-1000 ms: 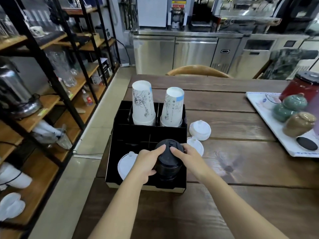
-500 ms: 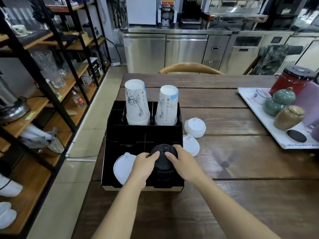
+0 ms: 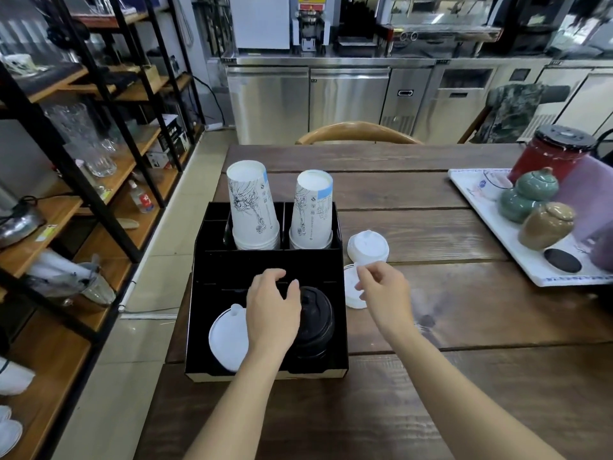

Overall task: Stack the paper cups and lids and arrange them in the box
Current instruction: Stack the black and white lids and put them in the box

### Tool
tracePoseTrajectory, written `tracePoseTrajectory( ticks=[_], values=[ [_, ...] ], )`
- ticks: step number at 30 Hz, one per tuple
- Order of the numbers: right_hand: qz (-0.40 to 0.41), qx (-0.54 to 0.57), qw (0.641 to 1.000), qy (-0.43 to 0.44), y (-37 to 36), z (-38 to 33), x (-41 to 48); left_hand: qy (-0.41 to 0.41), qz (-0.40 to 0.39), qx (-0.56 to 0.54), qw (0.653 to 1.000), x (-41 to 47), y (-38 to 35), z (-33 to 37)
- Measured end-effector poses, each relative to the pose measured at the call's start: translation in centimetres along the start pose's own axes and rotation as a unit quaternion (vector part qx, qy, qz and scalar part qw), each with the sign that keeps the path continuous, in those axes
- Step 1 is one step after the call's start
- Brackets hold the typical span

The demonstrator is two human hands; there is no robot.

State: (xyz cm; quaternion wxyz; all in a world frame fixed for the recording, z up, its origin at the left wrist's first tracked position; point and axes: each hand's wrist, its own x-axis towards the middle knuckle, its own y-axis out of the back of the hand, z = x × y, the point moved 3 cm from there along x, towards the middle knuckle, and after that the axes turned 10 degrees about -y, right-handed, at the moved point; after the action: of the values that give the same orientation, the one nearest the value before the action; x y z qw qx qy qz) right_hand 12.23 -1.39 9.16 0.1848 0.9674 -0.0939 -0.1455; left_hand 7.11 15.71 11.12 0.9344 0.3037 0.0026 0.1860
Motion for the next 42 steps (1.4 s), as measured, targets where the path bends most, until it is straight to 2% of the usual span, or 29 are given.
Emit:
tracePoseTrajectory(
  ticks=[3,5,10,13,16,20,25,29,33,36,39,42],
  values=[
    [-0.016,0.02,0.999,-0.048,1.4,1.4,1.7,-0.088,0.026,-0.037,0.995,0.1,-1.1,3.1],
    [-0.031,0.023,0.997,-0.063,2.0,2.2,2.8,-0.106,-0.009,-0.072,0.992,-0.1,-3.0,4.7],
    [-0.061,-0.013,0.995,-0.075,2.7,4.6,5.4,-0.014,-0.19,-0.129,0.973,-0.6,-10.0,6.4],
    [-0.074,-0.075,0.991,-0.079,3.2,5.9,6.9,0.064,-0.217,-0.098,0.969,0.2,-13.4,5.4],
    [-0.095,-0.114,0.985,-0.082,3.4,6.8,8.1,0.124,-0.175,-0.087,0.973,1.8,-15.6,4.0],
    [-0.181,-0.172,0.959,-0.134,2.1,9.0,10.4,0.195,-0.112,-0.114,0.968,3.8,-16.9,3.5],
    [-0.238,-0.163,0.947,-0.14,-0.4,11.9,13.4,0.288,-0.086,-0.113,0.947,5.1,-19.6,2.1],
    [-0.235,-0.133,0.956,-0.115,-0.4,9.1,12.2,0.334,-0.075,-0.06,0.938,5.9,-20.2,2.4],
    [-0.169,-0.054,0.98,-0.088,0.6,8.6,12.7,0.357,-0.066,-0.024,0.931,5.9,-20.6,2.2],
    [-0.128,-0.013,0.989,-0.069,1.9,8.7,13.2,0.395,-0.033,-0.095,0.913,5.4,-21.7,1.1],
    [-0.134,0.049,0.988,-0.053,2.8,8.5,13.2,0.439,0.006,-0.243,0.865,4.5,-22.3,0.1],
    [-0.148,0.1,0.983,-0.033,3.4,7.6,13.6,0.397,0.067,-0.295,0.867,4.4,-21.9,0.0]
  ],
)
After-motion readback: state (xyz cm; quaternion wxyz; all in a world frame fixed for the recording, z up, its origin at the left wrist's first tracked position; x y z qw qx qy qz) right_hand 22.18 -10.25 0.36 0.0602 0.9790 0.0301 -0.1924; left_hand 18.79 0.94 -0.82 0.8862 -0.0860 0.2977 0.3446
